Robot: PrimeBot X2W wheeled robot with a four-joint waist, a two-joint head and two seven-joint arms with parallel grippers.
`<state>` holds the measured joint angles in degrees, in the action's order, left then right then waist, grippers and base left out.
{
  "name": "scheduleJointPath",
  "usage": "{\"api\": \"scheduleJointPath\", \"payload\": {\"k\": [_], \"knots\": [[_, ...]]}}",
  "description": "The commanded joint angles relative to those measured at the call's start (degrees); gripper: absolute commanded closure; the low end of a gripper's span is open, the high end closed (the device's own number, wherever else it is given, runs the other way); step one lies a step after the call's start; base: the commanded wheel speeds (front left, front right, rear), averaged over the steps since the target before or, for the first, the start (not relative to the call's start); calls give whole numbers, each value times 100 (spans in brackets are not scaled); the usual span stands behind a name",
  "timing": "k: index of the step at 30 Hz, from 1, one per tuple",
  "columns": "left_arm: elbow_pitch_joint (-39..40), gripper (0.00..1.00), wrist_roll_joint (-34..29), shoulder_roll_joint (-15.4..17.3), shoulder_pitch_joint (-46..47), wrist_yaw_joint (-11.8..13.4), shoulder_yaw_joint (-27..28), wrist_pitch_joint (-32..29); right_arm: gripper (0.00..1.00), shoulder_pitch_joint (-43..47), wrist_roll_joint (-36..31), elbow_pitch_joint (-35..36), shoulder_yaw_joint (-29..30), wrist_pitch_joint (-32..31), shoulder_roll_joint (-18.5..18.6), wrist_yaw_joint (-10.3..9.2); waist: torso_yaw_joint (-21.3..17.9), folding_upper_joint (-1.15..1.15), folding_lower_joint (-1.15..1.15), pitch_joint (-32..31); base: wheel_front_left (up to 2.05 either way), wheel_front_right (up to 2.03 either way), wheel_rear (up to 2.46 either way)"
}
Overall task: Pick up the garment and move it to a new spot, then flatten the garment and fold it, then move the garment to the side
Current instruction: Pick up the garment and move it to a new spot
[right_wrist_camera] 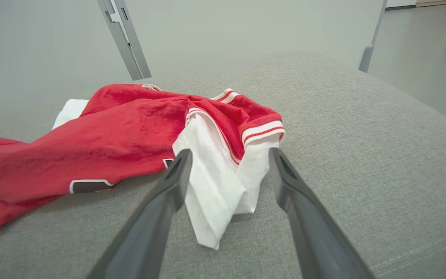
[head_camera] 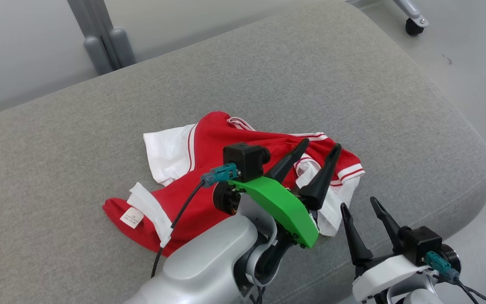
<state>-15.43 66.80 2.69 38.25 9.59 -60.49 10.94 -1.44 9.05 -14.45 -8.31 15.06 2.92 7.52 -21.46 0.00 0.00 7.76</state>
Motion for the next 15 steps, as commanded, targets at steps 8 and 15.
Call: {"api": "scheduleJointPath", "payload": {"k": [8,15], "knots": [[-477,0,-752,366,-236,242,512,427,0,243,-394,208,359,18,2,-7,822,0,0,-408,0,0,0],[42,0,-2186,759,-1850,413,2073,421,0,590,-636,606,912,18,56,-6,1458,0,0,-635,0,0,0]]}}
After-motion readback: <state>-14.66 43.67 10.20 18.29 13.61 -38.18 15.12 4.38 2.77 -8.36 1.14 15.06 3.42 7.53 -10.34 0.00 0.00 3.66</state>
